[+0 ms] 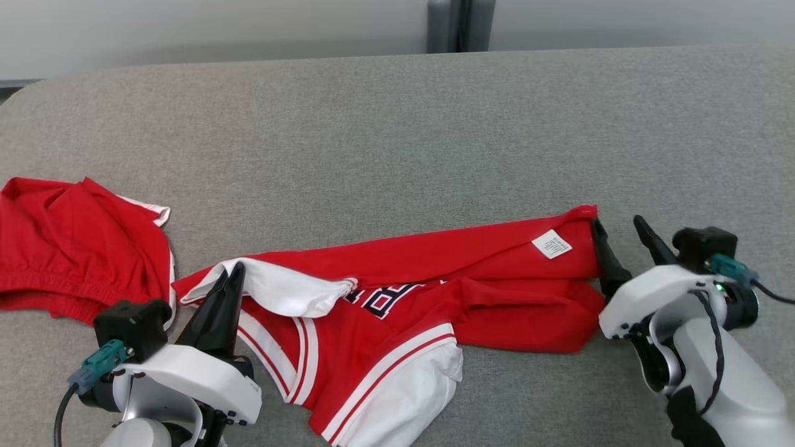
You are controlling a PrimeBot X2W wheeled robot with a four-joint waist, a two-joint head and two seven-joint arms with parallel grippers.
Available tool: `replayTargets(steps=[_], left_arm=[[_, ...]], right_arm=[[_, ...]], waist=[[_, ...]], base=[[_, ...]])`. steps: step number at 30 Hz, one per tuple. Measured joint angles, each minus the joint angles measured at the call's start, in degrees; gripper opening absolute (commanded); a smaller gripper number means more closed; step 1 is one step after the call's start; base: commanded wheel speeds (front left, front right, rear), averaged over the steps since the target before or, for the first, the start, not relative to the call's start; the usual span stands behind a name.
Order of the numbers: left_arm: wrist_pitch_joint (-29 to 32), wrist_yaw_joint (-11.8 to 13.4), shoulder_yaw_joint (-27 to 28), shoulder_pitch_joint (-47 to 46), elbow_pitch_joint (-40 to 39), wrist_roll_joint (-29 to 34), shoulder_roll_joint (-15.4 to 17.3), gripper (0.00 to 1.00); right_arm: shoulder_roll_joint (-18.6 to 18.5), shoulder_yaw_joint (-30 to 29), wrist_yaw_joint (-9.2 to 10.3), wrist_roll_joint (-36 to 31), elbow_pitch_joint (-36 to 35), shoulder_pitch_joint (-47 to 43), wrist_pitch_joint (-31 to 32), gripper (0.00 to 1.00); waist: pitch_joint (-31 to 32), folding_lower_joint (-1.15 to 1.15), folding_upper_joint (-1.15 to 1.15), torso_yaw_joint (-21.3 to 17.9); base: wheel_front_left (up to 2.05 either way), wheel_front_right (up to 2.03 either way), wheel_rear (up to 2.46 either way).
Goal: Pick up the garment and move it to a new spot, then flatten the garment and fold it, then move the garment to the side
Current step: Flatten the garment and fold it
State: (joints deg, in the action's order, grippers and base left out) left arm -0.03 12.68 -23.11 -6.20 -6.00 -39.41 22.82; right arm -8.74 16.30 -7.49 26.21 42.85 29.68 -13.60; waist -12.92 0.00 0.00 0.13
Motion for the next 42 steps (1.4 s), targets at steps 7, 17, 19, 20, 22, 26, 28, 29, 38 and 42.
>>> replayTargets(steps=[7, 17, 19, 20, 22, 26, 28, 29, 38, 42], left_arm=[[0.6, 0.5, -0.5, -0.1, -0.7, 0.2, 0.2, 0.0], [1.1, 0.6, -0.9, -0.5, -1.0, 0.5, 0.4, 0.0], [1.2, 0.5, -0.9, -0.5, -1.0, 0.4, 0.4, 0.0], [1.2, 0.5, -0.8, -0.5, -1.0, 0.2, 0.4, 0.0], [1.2, 0.5, -0.8, -0.5, -0.8, 0.0, 0.5, 0.0], [1.0, 0.0, -0.6, -0.8, 0.2, -0.3, 0.6, 0.0], [0.4, -0.5, -0.2, -1.1, 0.5, -0.8, 0.6, 0.0], [-0.1, -0.8, 0.1, -1.3, 0.6, -1.4, 0.5, 0.0], [-4.8, -5.7, 6.0, -10.4, 0.5, -5.1, 0.7, 0.0], [-4.7, -6.9, 7.3, -14.4, 0.5, -6.0, 1.5, 0.0]], right_arm=[[-2.9, 9.3, 0.0, 7.0, 6.7, 6.7, 2.3, 1.0], [-4.5, 18.3, -0.01, 13.1, 12.9, 11.6, 2.0, 0.62], [-4.8, 20.0, 0.0, 13.8, 13.5, 12.3, 1.7, 0.42], [-4.9, 21.1, 0.0, 14.1, 13.6, 12.6, 1.4, 0.2], [-5.0, 22.1, 0.0, 14.2, 13.8, 12.9, 1.2, 0.0], [-5.4, 25.1, 0.0, 15.1, 14.2, 14.1, -0.1, 0.0], [-5.5, 25.7, -0.01, 15.6, 13.9, 14.7, -0.8, 0.0], [-5.7, 25.8, 0.0, 15.7, 13.6, 15.1, -1.1, 0.0], [-9.2, 15.0, -0.01, 10.3, 1.2, 16.6, -1.4, 0.0], [-9.5, 12.0, -0.01, 6.8, -2.9, 16.1, -1.5, 0.0]], waist=[[-0.8, 0.0, 0.0, 1.6], [-2.0, 0.0, 0.0, 3.1], [-2.2, 0.0, 0.0, 3.2], [-2.3, 0.0, 0.0, 3.2], [-2.5, 0.0, 0.0, 3.2], [-2.5, 0.0, 0.0, 2.9], [-2.3, 0.0, 0.0, 2.5], [-2.2, 0.0, 0.0, 2.3], [0.1, 0.0, 0.0, 0.4], [1.6, 0.0, 0.0, -0.5]], base=[[0.0, 0.0, 0.0], [0.0, 0.0, 0.0], [0.0, 0.0, 0.0], [0.0, 0.0, 0.0], [0.0, 0.0, 0.0], [0.0, 0.0, 0.0], [0.0, 0.0, 0.0], [0.0, 0.0, 0.0], [0.0, 0.0, 0.0], [0.0, 0.0, 0.0]])
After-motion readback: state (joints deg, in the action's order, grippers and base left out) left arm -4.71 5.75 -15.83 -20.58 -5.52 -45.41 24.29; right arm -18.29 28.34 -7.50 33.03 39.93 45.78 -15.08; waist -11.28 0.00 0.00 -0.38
